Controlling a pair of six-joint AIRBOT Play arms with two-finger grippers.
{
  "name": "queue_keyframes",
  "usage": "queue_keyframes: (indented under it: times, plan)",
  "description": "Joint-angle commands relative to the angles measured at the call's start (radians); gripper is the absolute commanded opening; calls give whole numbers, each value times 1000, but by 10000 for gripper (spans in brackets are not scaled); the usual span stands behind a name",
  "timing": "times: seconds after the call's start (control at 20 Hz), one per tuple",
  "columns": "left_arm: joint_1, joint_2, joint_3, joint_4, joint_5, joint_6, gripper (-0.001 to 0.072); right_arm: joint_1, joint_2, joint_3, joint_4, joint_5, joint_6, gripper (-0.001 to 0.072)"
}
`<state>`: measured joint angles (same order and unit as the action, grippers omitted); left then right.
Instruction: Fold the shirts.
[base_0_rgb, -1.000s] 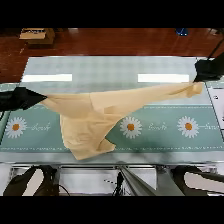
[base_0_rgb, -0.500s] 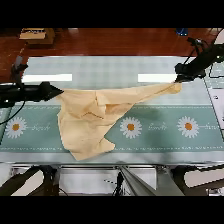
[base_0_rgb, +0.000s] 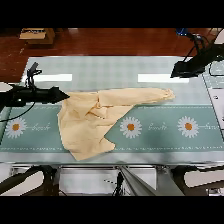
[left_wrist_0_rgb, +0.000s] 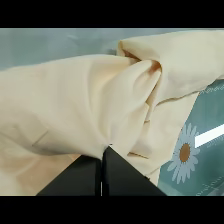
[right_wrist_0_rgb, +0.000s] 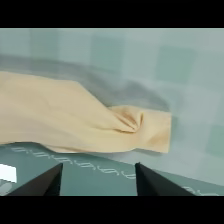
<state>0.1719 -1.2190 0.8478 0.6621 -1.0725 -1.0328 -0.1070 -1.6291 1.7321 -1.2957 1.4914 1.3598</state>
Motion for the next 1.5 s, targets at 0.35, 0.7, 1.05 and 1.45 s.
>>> queue_keyframes:
  times: [0.35,0.7,1.05,1.45]
  plan:
    - [-17,-4,0,-1,-13,11,16,428,39,-101,106,-154,-144,543]
    - [-17,-4,0,-1,-12,19,16,605,-48,-102,193,-176,-27,599]
    - [-16,-5,0,0,-12,27,16,408,-22,-280,232,-175,93,586]
    - [-16,-5,0,-1,-9,30,16,106,187,-697,325,-363,137,611]
